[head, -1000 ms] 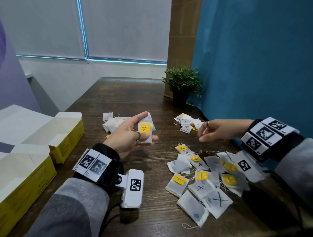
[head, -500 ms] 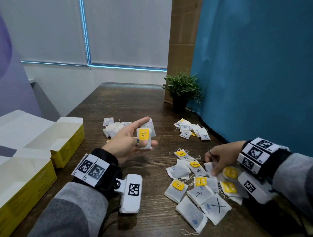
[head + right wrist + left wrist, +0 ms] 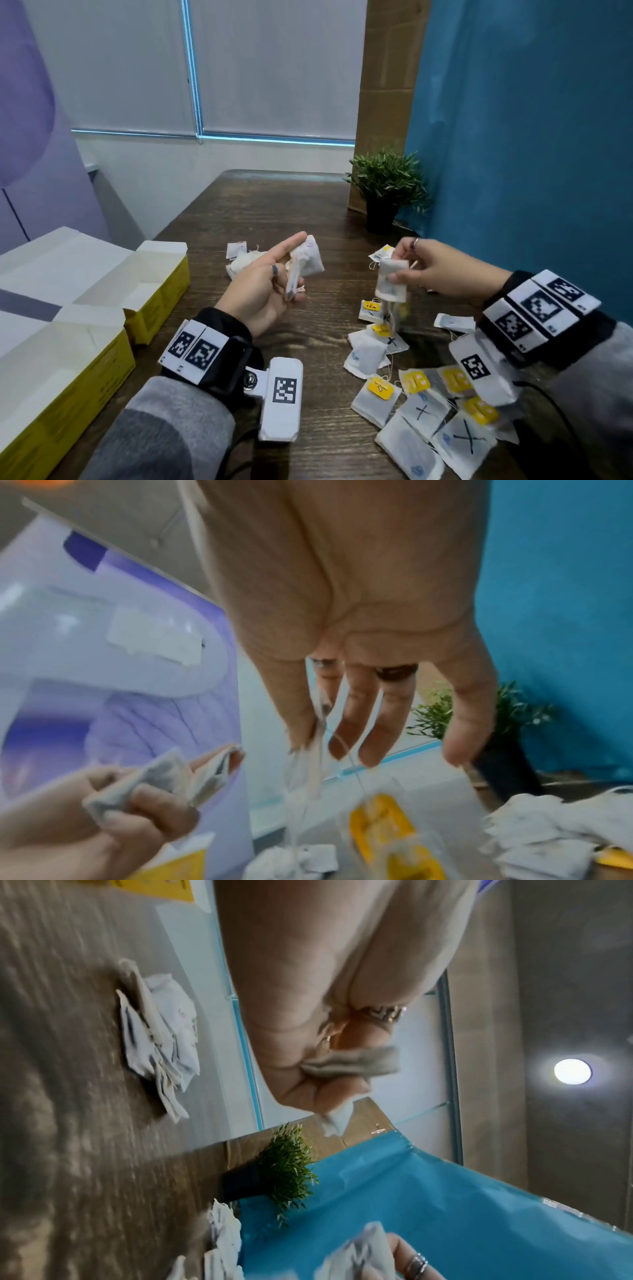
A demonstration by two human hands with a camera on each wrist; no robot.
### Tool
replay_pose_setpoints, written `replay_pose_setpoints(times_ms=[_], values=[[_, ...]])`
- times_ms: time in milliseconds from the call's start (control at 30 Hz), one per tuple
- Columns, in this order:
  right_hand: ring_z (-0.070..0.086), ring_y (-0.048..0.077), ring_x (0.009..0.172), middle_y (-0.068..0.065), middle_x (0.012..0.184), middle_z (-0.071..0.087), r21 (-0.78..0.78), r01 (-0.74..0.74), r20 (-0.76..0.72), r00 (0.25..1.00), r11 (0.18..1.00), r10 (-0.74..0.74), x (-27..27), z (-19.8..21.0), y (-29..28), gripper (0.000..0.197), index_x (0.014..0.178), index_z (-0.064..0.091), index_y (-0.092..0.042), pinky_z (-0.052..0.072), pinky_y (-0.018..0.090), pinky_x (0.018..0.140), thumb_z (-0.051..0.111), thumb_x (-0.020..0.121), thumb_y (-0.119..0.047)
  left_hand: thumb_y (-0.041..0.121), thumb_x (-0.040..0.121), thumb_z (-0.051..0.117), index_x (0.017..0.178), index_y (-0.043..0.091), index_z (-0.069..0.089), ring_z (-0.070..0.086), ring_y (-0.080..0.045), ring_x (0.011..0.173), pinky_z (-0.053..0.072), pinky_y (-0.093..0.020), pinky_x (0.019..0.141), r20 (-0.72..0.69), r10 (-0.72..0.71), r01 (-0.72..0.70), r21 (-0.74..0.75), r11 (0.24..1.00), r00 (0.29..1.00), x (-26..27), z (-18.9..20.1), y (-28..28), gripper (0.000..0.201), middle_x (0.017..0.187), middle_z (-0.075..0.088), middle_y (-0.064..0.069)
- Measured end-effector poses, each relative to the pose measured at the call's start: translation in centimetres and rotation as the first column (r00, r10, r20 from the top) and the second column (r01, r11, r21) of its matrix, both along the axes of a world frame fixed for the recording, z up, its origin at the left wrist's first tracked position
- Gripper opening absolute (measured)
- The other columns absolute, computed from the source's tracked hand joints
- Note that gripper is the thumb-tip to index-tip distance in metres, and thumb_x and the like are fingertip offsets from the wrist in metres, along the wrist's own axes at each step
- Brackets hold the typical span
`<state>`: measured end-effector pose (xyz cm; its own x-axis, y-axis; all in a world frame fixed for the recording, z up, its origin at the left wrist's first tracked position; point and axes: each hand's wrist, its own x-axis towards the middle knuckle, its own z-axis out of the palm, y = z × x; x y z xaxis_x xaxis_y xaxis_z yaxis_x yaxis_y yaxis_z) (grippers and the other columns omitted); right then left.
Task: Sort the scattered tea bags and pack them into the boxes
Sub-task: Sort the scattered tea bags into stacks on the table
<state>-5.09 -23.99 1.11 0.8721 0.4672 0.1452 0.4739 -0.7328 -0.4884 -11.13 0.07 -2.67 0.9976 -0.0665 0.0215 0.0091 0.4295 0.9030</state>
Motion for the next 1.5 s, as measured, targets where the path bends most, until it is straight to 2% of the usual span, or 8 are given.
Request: replay_pose_setpoints(times_ms=[133,267,433,600,867,1267,1400,1500], values=[[0.049,0.004,0.062,-0.007,0.076,0.058,0.189,-0.048,0.009,0.999,0.981,0.047,-1.4,0.7,1.1,0.016,0.085,0.052,-0.016,0.037,0.009,0.051,0.068,0.084,-0.019,-0.002,0.055,0.036,0.121,0.014,0.06,0.043,-0.013,0.053,0.039,-0.022,0.047,0.001,-0.085,0.082,-0.261,0.962,0.996,-0.1,0.3,0.7,0.072,0.074,0.058,-0.006],[0.052,0.013,0.067,0.0,0.075,0.061,0.37,-0.069,-0.093,0.989,0.927,0.111,-2.0,0.2,1.7,0.015,0.086,0.054,-0.014,0.039,0.019,0.059,0.068,0.083,-0.01,0.019,0.058,0.057,0.127,0.012,0.055,0.037,-0.01,0.053,0.034,-0.022,0.049,0.026,-0.176,0.173,-0.383,0.907,0.984,0.0,0.0,1.3,0.069,0.094,0.063,-0.005],[0.055,0.021,0.076,0.011,0.088,0.062,0.392,-0.086,-0.143,0.978,0.916,0.153,-2.2,-0.6,2.0,0.02,0.09,0.058,-0.019,0.046,0.031,0.068,0.069,0.081,-0.005,0.007,0.052,0.056,0.136,0.013,0.046,0.034,-0.007,0.048,0.032,-0.019,0.046,0.045,-0.182,0.184,-0.423,0.887,0.982,0.1,-0.3,1.2,0.085,0.107,0.065,-0.004],[0.055,-0.001,0.055,-0.002,0.082,0.057,0.422,-0.03,-0.178,0.977,0.906,0.115,-2.1,-0.9,2.0,0.021,0.093,0.059,-0.02,0.042,0.014,0.052,0.066,0.083,-0.003,0.007,0.05,0.05,0.133,0.012,0.051,0.033,-0.008,0.045,0.032,-0.019,0.045,0.016,-0.144,0.137,-0.429,0.893,0.989,0.2,-0.3,1.0,0.083,0.113,0.065,-0.005],[0.061,0.004,0.06,-0.002,0.08,0.059,0.587,0.073,-0.334,0.929,0.806,0.159,-1.9,-1.0,1.7,0.025,0.101,0.057,-0.016,0.053,0.021,0.054,0.055,0.088,0.005,0.008,0.048,0.048,0.13,0.013,0.054,0.033,-0.009,0.044,0.032,-0.02,0.045,0.007,-0.144,0.135,-0.409,0.902,0.99,0.0,-0.3,0.8,0.082,0.108,0.066,-0.009],[0.052,0.012,0.062,0.001,0.075,0.062,0.742,0.092,-0.263,0.951,0.664,0.162,-2.2,0.0,2.1,0.02,0.096,0.06,-0.013,0.041,0.016,0.052,0.061,0.084,0.003,0.011,0.065,0.034,0.126,0.016,0.058,0.036,-0.01,0.049,0.03,-0.021,0.047,-0.005,-0.099,0.095,-0.259,0.961,0.995,0.0,-0.4,0.5,0.066,0.123,0.061,-0.009],[0.062,0.004,0.057,0.0,0.077,0.064,0.807,0.089,-0.281,0.927,0.584,0.247,-1.9,0.9,4.2,0.021,0.096,0.059,-0.012,0.046,0.016,0.051,0.06,0.084,0.005,0.012,0.066,0.034,0.127,0.017,0.057,0.038,-0.012,0.049,0.033,-0.021,0.045,-0.002,-0.11,0.108,-0.17,0.979,0.994,0.0,-0.3,0.0,0.065,0.103,0.067,-0.005],[0.06,0.004,0.059,0.001,0.078,0.06,0.739,0.055,-0.261,0.942,0.672,0.211,-1.3,0.3,6.4,0.022,0.095,0.059,-0.012,0.046,0.016,0.051,0.063,0.082,0.006,0.013,0.066,0.034,0.131,0.017,0.053,0.038,-0.012,0.049,0.033,-0.021,0.045,0.018,-0.133,0.134,-0.126,0.983,0.991,-0.1,-0.4,-0.2,0.067,0.087,0.069,-0.002]])
